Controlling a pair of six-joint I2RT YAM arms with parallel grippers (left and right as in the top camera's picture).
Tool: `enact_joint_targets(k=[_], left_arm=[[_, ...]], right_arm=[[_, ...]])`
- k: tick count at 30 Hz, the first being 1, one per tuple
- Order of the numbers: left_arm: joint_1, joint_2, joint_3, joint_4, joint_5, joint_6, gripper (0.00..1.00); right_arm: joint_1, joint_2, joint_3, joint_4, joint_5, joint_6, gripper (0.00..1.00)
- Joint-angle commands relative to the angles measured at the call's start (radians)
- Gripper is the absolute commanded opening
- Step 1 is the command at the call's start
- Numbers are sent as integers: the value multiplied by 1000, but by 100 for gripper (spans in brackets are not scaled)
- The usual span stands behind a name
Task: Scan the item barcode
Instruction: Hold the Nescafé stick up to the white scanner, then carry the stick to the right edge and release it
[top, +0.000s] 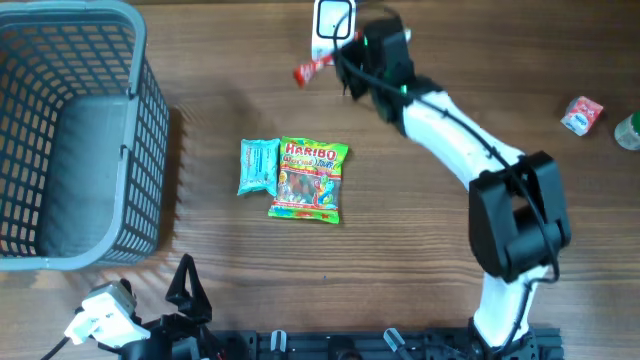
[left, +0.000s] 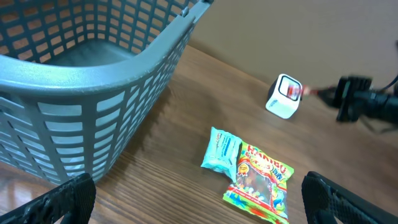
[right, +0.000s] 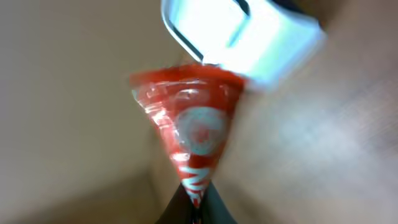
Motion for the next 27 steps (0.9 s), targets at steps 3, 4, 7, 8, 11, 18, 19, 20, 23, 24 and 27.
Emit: enact_joint_targets(k=[3, 4, 7, 8, 11, 18, 19, 20, 23, 24, 27], left_arm=[[-3, -6, -2, 3, -5, -6, 100], [-3, -6, -2, 3, -5, -6, 100], [-3, -6, -2, 3, -5, -6, 100], [-3, -6, -2, 3, -5, -6, 100], [-3, -6, -2, 3, -5, -6, 100], [-3, -6, -2, 3, -5, -6, 100], [-3, -6, -2, 3, -5, -6, 100], [-3, -6, -2, 3, -5, -6, 100], [-3, -6, -2, 3, -5, -6, 100], [-3, -6, -2, 3, -5, -6, 100], [-3, -6, -2, 3, -5, -6, 100]], right_arm=[[-59, 296, 379, -121, 121, 55, 5], [-70, 342, 444, -156, 122, 76, 5], [-90, 411, 539, -167, 172, 114, 5], [-94, 412, 540, -165, 183, 149, 5], [-98, 412, 540, -157, 199, 183, 5], [-142, 359, 716, -584, 267, -85, 5], [-167, 325, 757, -699, 259, -132, 5], [-190, 295, 772, -790, 261, -151, 5], [-328, 216, 774, -1087, 295, -322, 5], [-377, 216, 772, -1133, 298, -418, 4], [-567, 256, 706, -1156, 298, -858, 5]])
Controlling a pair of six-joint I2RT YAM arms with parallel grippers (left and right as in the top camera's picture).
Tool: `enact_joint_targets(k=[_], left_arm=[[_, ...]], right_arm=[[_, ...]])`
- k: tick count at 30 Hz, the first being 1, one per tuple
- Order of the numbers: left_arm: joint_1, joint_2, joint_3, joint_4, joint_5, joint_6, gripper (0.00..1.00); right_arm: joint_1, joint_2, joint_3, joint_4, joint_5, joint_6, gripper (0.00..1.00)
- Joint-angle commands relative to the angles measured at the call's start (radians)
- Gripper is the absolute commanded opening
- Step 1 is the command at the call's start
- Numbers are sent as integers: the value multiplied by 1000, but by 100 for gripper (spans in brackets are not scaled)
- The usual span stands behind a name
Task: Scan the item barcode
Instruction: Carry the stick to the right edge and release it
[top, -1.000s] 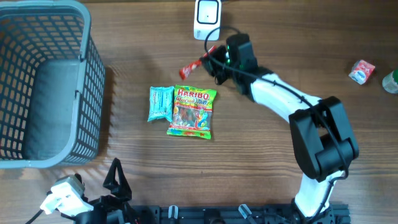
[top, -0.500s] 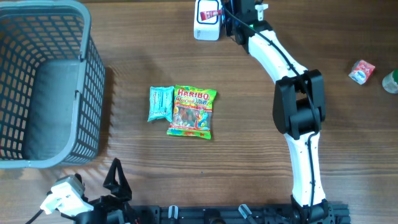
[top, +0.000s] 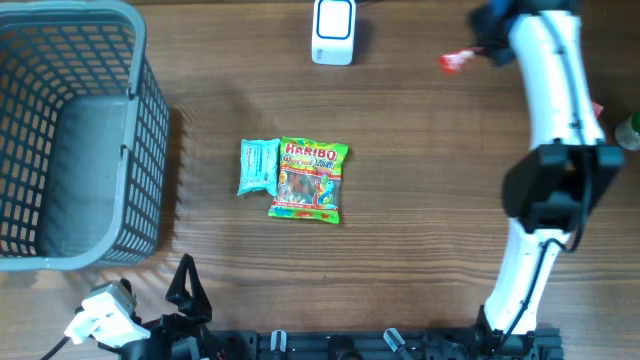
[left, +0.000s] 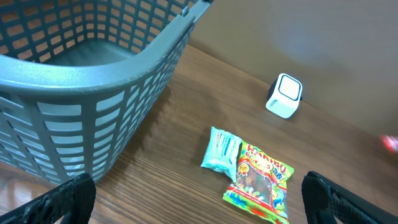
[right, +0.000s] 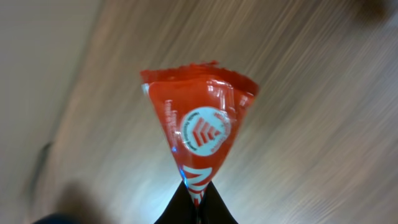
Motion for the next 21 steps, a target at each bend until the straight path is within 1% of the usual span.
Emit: enact_joint_targets(k=[1, 3, 4, 7, 8, 9, 10, 12, 14, 16, 18, 20, 21], left_arm=[[-3, -7, -2, 3, -5, -6, 100], [-3, -7, -2, 3, -5, -6, 100], [-3, -7, -2, 3, -5, -6, 100], [-3, -7, -2, 3, -5, -6, 100], [-3, -7, -2, 3, -5, -6, 100], [-3, -7, -2, 3, -5, -6, 100], [-3, -7, -2, 3, -5, -6, 100], [-3, -7, -2, 3, -5, -6, 100], [-3, -7, -2, 3, -5, -6, 100], [-3, -7, -2, 3, -5, -6, 100], [-3, -7, -2, 3, -5, -6, 100], [-3, -7, -2, 3, -5, -6, 100], [-3, -7, -2, 3, -5, -6, 100]], right_arm=[[-151, 52, -73, 10, 27, -485, 5], [-246, 93, -132, 57, 26, -639, 5], [-289, 116, -151, 89, 23, -669, 5], [-374, 182, -156, 156, -11, -667, 5], [-389, 192, -156, 166, -10, -667, 16], [-396, 191, -156, 167, -11, -666, 64], [-399, 179, -149, 155, -11, -665, 99], [-393, 127, -121, 127, -36, -646, 100], [-364, 5, -91, 85, -87, -556, 100], [-319, -96, -91, 46, -223, -541, 100], [-208, -173, -91, -80, -385, -536, 100], [-95, -174, -100, -202, -449, -580, 100], [-18, -173, -127, -261, -446, -589, 100]])
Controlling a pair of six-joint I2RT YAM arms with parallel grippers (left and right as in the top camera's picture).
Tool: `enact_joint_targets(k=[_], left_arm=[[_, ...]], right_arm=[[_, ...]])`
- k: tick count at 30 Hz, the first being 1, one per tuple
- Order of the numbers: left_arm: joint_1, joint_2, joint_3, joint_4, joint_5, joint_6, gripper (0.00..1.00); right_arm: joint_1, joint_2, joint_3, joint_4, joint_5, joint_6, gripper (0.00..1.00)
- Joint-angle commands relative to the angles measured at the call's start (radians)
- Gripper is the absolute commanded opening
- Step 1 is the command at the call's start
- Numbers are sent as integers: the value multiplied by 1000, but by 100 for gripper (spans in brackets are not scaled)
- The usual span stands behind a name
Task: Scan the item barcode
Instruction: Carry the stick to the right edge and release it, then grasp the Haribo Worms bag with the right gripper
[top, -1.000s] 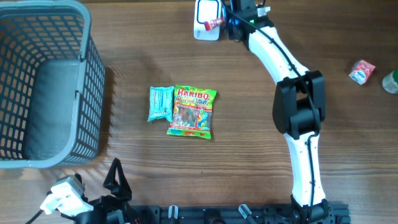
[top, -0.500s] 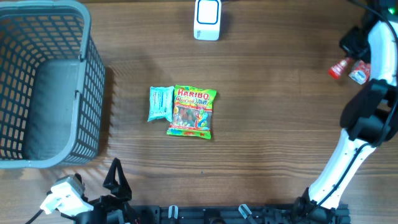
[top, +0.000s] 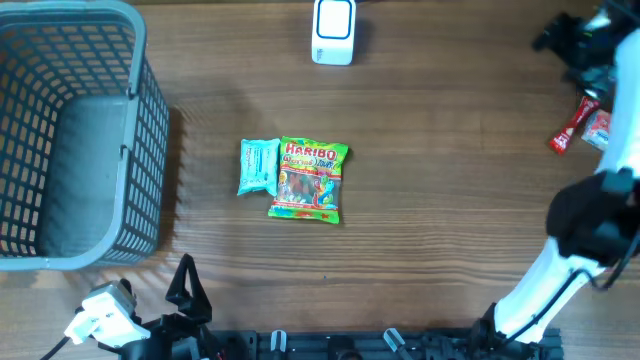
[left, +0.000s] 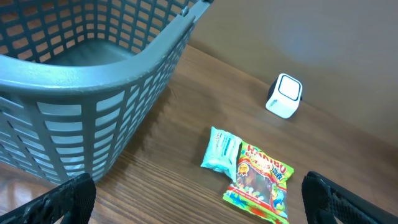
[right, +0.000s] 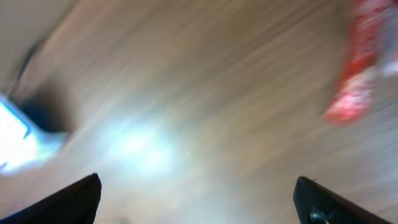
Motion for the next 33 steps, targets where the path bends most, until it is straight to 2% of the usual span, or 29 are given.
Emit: enact_joint_targets(k=[1, 3, 5, 8, 12, 16, 24, 25, 26, 27, 28, 29, 31, 33], left_arm=[[-3, -7, -2, 3, -5, -6, 100], [-3, -7, -2, 3, -5, -6, 100], [-3, -7, -2, 3, -5, -6, 100], [-3, -7, -2, 3, -5, -6, 100], [-3, -7, -2, 3, -5, -6, 100], [-3, -7, -2, 3, -5, -6, 100], [-3, -7, -2, 3, -5, -6, 100], [-3, -7, -2, 3, -5, -6, 100], [-3, -7, -2, 3, -5, -6, 100], [-3, -7, -2, 3, -5, -6, 100], [-3, -7, -2, 3, -5, -6, 100], [-3, -7, -2, 3, -5, -6, 100], [-3, -7, -2, 3, -5, -6, 100], [-3, -7, -2, 3, -5, -6, 100]], right_arm=[[216, 27, -64, -123, -123, -28, 100], [410, 27, -143, -119, -117, -28, 100], [575, 27, -209, -42, -66, -22, 100], [747, 29, -298, 64, -63, 42, 100], [902, 43, -454, 261, -39, 55, 100], [952, 108, -477, 324, 96, 129, 100], [954, 317, -477, 346, 73, 206, 100], [954, 329, -477, 342, 73, 230, 90], [954, 338, -477, 336, 74, 263, 65], [954, 338, -476, 338, 73, 298, 36], [954, 336, -468, 335, 71, 323, 13], [950, 335, -445, 326, 39, 322, 5], [941, 325, -392, 298, -52, 280, 5], [911, 282, -341, 281, -294, 107, 4]])
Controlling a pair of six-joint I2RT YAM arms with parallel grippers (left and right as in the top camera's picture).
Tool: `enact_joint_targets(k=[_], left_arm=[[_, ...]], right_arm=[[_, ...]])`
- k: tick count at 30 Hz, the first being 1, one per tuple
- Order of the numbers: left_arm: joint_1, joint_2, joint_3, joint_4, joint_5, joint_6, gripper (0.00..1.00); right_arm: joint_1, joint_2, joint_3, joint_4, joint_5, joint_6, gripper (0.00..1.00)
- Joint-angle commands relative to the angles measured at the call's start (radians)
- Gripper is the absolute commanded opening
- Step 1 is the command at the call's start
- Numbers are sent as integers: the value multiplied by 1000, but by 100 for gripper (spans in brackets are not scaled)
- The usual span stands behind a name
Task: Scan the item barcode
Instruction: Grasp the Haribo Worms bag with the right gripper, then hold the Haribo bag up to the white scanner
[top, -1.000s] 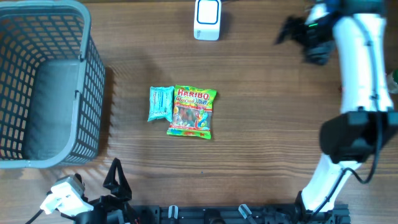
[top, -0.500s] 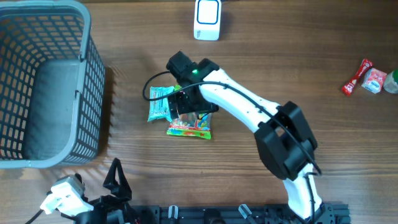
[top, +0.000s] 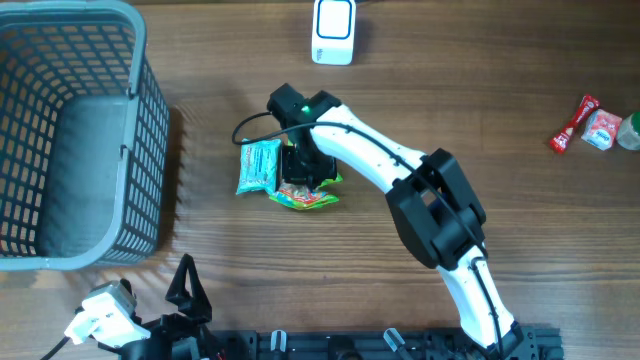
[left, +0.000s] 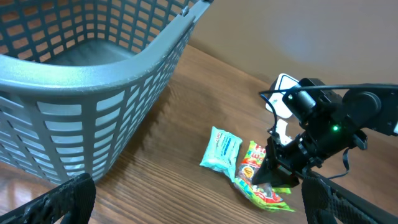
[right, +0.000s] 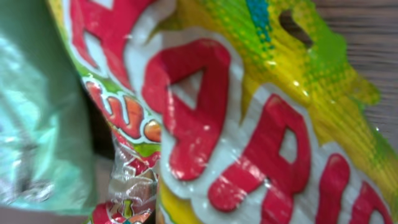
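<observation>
A green and yellow Haribo bag (top: 305, 197) lies crumpled at the table's middle, with one end raised. My right gripper (top: 300, 165) is down on it and shut on that bag. The bag (right: 249, 124) fills the right wrist view and hides the fingers. A teal packet (top: 258, 166) touches the bag's left side. The white scanner (top: 333, 30) stands at the far edge, facing the table. My left gripper (left: 196, 190) hangs open and empty at the near left, far from all of this.
A grey plastic basket (top: 140, 150) takes up the left side. At the far right lie a red stick packet (top: 572, 125) and a small pink packet (top: 603, 128), with a green object (top: 630, 132) at the edge.
My right gripper was open at the far right by the red packet. It is now at the middle of the table, shut on the Haribo bag, which has crumpled. The left arm is unchanged.
My right gripper held the red stick packet in front of the scanner. Then it carried the packet at the far right of the table. Then it was open there with the packet lying beside the pink one. Now it grips the Haribo bag.
</observation>
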Motion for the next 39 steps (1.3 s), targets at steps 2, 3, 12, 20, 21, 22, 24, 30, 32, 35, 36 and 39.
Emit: enact_joint_targets(k=[2, 3, 12, 20, 21, 22, 24, 30, 32, 35, 36, 39], left_arm=[[-3, -6, -2, 3, -5, -6, 100], [-3, -6, -2, 3, -5, -6, 100], [-3, -6, -2, 3, -5, -6, 100], [-3, -6, -2, 3, -5, -6, 100], [-3, -6, -2, 3, -5, -6, 100], [-3, -6, -2, 3, -5, -6, 100], [-3, -6, -2, 3, -5, -6, 100], [-3, -6, -2, 3, -5, -6, 100], [-3, -6, -2, 3, -5, -6, 100], [-3, -6, -2, 3, -5, -6, 100], [-3, -6, -2, 3, -5, -6, 100], [-3, -6, -2, 3, -5, -6, 100]], right_arm=[[-80, -19, 27, -3, -526, -333, 4], [-101, -27, 27, -3, -620, -391, 4], [-254, -29, 2, -113, -1124, -40, 4], [-290, -29, 2, -238, -1202, -360, 4], [-313, -29, 2, -329, -1146, -503, 4], [-339, -29, 2, -439, -1018, -609, 4], [-373, -34, -4, -536, -855, -721, 4], [-406, -34, -4, -536, -731, -730, 4], [-400, -35, -3, -444, -635, -615, 4], [-406, -39, 115, -351, -169, -215, 4], [-406, -56, 175, -342, -15, -87, 4], [-388, -77, 261, -126, 178, -14, 5]])
